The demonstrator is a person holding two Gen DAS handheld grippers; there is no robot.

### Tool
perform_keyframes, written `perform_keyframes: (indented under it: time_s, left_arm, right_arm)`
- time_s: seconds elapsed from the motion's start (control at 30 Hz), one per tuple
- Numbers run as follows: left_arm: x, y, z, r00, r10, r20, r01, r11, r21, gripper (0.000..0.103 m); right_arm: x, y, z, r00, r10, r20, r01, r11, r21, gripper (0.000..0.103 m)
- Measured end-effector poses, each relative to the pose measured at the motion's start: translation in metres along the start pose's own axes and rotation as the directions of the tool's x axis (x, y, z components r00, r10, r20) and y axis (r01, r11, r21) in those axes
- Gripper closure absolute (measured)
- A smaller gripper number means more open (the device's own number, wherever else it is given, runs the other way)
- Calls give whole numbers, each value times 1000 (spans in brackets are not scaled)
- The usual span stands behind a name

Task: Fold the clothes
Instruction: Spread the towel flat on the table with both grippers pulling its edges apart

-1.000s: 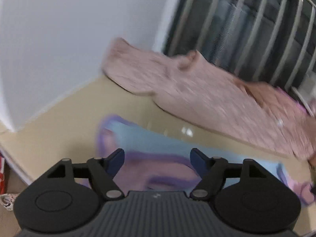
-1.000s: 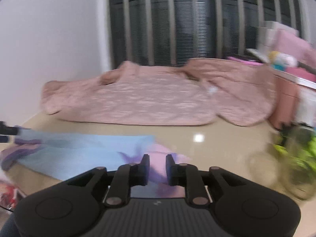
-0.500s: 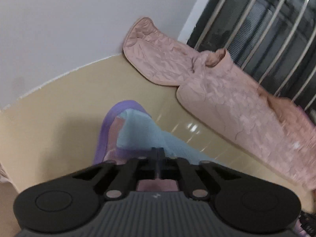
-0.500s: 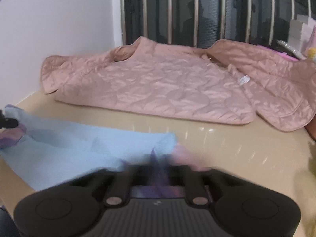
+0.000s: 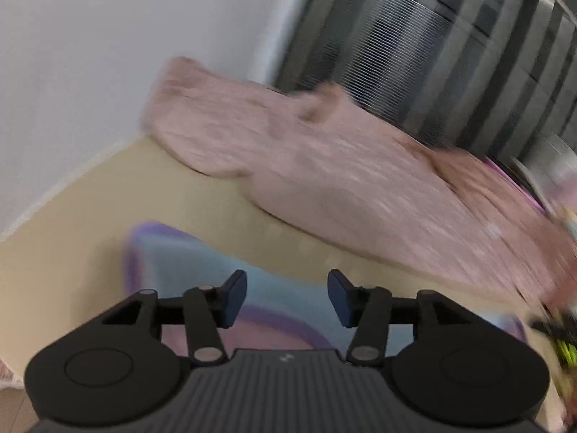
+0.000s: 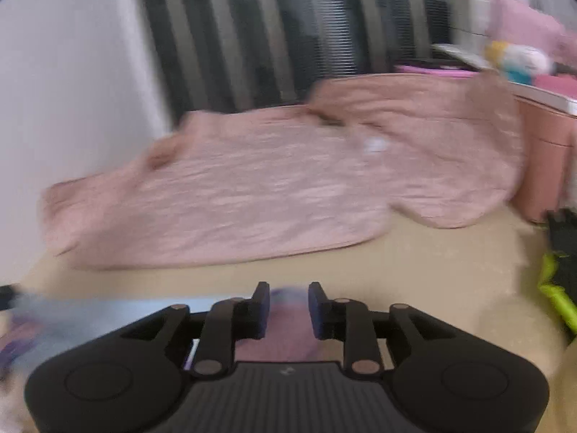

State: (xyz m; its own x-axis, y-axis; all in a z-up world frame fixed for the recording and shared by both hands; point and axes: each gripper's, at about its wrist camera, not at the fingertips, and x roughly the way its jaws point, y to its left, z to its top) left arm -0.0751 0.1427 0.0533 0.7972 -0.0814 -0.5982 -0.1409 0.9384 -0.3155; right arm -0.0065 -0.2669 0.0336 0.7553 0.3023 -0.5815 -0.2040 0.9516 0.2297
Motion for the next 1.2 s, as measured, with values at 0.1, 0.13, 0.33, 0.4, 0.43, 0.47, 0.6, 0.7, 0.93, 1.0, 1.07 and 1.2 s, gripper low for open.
perform_keyframes:
  time_s: [0.1,0.13,0.33,0.4,0.43,0.47,0.6,0.7,0.93,1.0,1.07,1.2]
  left_arm:
    - [10,-21,-17,996,-44,-82,49,997,61,46]
    - [16,-27,-22,995,-19,-96,28,995,93,46]
    - [25,-42,-36,993,51,-108,-28,978,205,72]
    - [22,-41,-38,993,66,-102,-44,978,205,97]
    - [19,-37,-38,994,48,-103,-29,984,179,99]
    - [15,-34,-37,994,30,-101,-15,988,151,99]
    - [-10,-26,-45,999,0,-54,6,993,121,99]
    - [-32,-28,-56,998,-37,-51,44,988,149,99]
    - [-61,-34,-86,982,-65,-177,105,968,228,94]
    - [-62,-34,-88,978,-30,-204,80,967,241,82]
    - [-67,-34,-81,983,-40,-179,81,970,228,64]
    - [-60,-32,-51,992,-92,-87,105,982,154,52]
  right_arm:
    - [-2,22,-15,990,127,-55,-130,990,-47,79]
    - [1,29,-20,988,134,-71,-139,988,-63,79]
    - [17,52,-34,985,139,-101,-155,973,-170,77]
    - [17,55,-34,987,130,-95,-146,972,-185,93]
    - [18,55,-31,988,124,-92,-139,974,-180,101]
    - [17,54,-31,987,133,-86,-146,976,-162,101]
    - [0,51,-34,986,154,-62,-162,976,-148,102]
    - [-25,52,-40,984,175,-39,-179,969,-170,102]
    - [-75,59,-71,962,230,-147,-261,931,-255,101]
    - [-81,62,-81,955,224,-195,-274,916,-291,97]
    - [-88,62,-85,958,223,-181,-271,911,-312,74]
    - [-82,60,-67,963,258,-78,-269,922,-279,69]
